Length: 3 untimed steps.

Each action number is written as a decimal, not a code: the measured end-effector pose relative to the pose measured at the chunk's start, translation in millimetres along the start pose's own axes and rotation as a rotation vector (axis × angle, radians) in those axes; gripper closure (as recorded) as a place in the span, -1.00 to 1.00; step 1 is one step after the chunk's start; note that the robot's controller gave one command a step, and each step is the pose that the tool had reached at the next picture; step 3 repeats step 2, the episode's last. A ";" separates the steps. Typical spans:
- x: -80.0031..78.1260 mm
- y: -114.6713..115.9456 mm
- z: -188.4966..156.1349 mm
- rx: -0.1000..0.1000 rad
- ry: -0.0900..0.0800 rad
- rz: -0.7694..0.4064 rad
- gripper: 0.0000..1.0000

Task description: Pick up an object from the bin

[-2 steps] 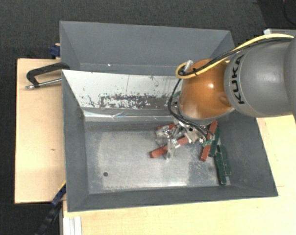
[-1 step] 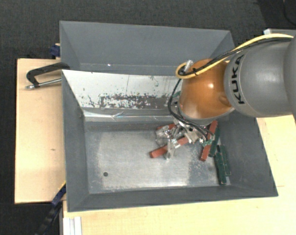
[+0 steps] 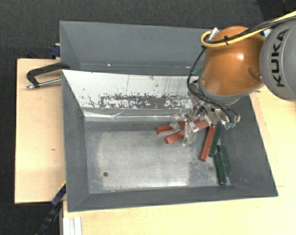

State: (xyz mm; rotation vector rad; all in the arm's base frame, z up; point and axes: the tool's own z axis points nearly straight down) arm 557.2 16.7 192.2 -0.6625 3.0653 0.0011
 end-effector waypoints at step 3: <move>7.6 -12.1 -46.5 -0.003 0.005 0.005 1.00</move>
Offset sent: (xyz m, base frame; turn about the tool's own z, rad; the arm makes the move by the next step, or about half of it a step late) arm -0.0030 -0.0318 0.0988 0.0122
